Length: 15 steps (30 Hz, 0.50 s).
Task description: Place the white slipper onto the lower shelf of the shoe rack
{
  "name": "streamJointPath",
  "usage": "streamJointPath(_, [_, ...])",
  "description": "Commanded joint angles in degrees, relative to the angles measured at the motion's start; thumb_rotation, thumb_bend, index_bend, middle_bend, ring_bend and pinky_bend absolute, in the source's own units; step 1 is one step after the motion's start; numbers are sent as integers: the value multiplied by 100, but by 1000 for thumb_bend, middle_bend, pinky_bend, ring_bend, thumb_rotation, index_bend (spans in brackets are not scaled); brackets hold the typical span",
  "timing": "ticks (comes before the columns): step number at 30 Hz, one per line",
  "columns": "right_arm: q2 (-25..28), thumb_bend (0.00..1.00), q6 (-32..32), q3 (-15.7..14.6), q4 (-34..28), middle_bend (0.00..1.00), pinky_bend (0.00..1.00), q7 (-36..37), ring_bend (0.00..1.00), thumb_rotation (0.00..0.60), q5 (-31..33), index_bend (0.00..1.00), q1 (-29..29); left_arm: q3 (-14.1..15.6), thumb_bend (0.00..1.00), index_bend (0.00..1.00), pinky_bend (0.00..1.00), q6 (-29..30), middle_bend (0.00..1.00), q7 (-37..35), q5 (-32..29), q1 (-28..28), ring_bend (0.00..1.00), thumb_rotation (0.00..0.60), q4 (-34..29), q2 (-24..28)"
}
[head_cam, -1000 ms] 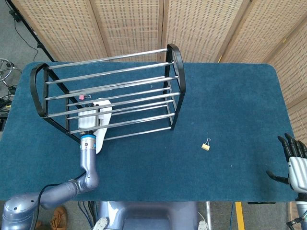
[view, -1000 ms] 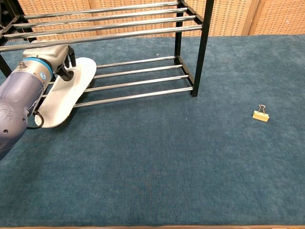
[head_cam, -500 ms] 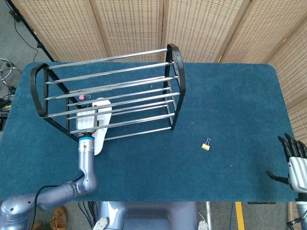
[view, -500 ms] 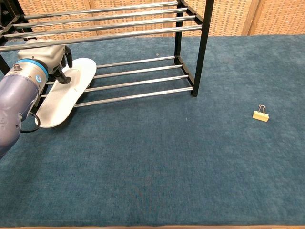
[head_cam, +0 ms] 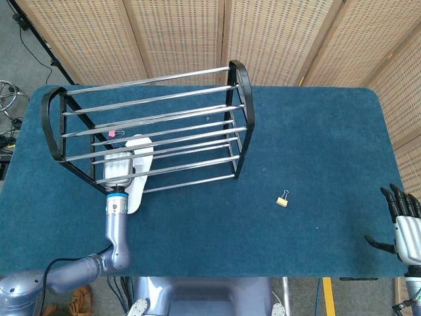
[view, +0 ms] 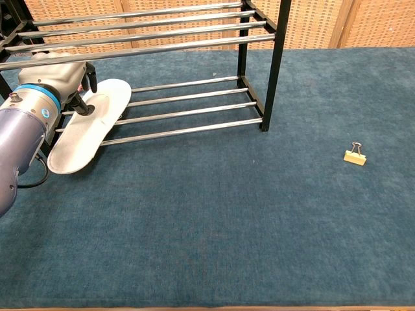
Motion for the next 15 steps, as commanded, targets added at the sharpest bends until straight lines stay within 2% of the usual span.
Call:
streamJointPath(1, [6, 0, 5, 3, -7, 0, 0, 11, 0, 600, 3, 0, -4, 52, 295, 475, 608, 27, 397, 21, 48, 32, 355, 600, -20, 2])
streamJointPath(15, [23, 0, 13, 0, -36, 0, 0, 1, 0, 600, 6, 0, -13, 176, 296, 480, 608, 121, 397, 136, 209, 146, 357, 600, -225, 56])
